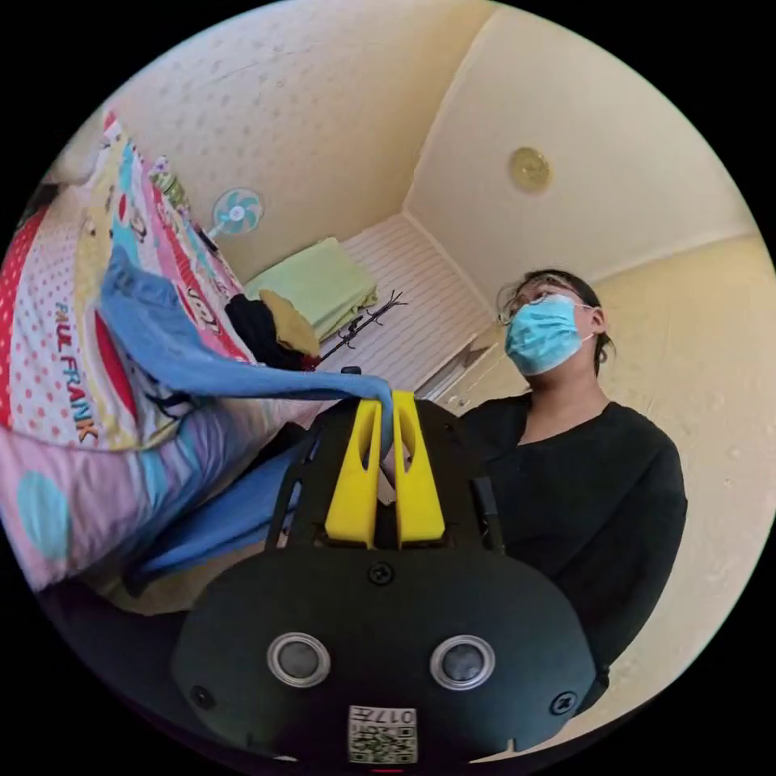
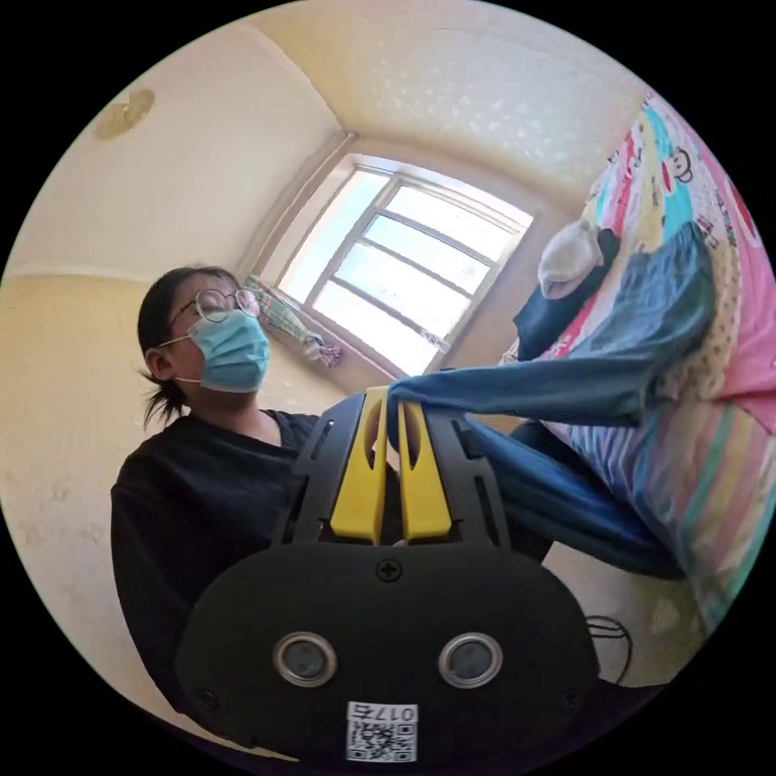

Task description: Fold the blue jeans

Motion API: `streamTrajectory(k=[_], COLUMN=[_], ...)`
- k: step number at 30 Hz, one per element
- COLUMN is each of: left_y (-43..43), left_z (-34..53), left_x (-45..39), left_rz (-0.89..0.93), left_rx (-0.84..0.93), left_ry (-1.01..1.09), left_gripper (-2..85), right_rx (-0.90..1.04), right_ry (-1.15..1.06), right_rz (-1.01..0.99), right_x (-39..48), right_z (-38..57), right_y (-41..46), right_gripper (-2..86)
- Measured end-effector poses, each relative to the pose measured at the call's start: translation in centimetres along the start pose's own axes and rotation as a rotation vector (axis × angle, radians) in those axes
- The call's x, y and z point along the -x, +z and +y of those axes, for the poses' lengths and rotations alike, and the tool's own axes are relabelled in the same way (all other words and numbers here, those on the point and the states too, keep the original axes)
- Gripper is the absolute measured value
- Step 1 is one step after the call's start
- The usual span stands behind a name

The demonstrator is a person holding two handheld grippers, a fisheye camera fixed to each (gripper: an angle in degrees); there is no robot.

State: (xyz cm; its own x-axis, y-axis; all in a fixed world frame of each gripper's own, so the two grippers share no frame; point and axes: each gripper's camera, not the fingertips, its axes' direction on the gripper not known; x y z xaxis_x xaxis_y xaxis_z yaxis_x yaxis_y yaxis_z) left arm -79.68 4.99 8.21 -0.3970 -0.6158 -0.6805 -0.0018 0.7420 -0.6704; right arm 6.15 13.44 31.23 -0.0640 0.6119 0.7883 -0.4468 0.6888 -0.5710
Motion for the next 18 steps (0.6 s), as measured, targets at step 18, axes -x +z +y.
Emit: streamTrajectory(k=[18], left_y=[6.5], left_z=[-32.1], left_x=[-0.4], left_rz=[-0.175], left_rx=[-0.235], left_ry=[0.246], left_gripper=[-0.6], right_rx=[-0.035], right_ry=[-0.380], right_rz=[0.466], right_x=[10.4], right_z=[-34.7], right_y=[1.5], right_gripper=[1.2])
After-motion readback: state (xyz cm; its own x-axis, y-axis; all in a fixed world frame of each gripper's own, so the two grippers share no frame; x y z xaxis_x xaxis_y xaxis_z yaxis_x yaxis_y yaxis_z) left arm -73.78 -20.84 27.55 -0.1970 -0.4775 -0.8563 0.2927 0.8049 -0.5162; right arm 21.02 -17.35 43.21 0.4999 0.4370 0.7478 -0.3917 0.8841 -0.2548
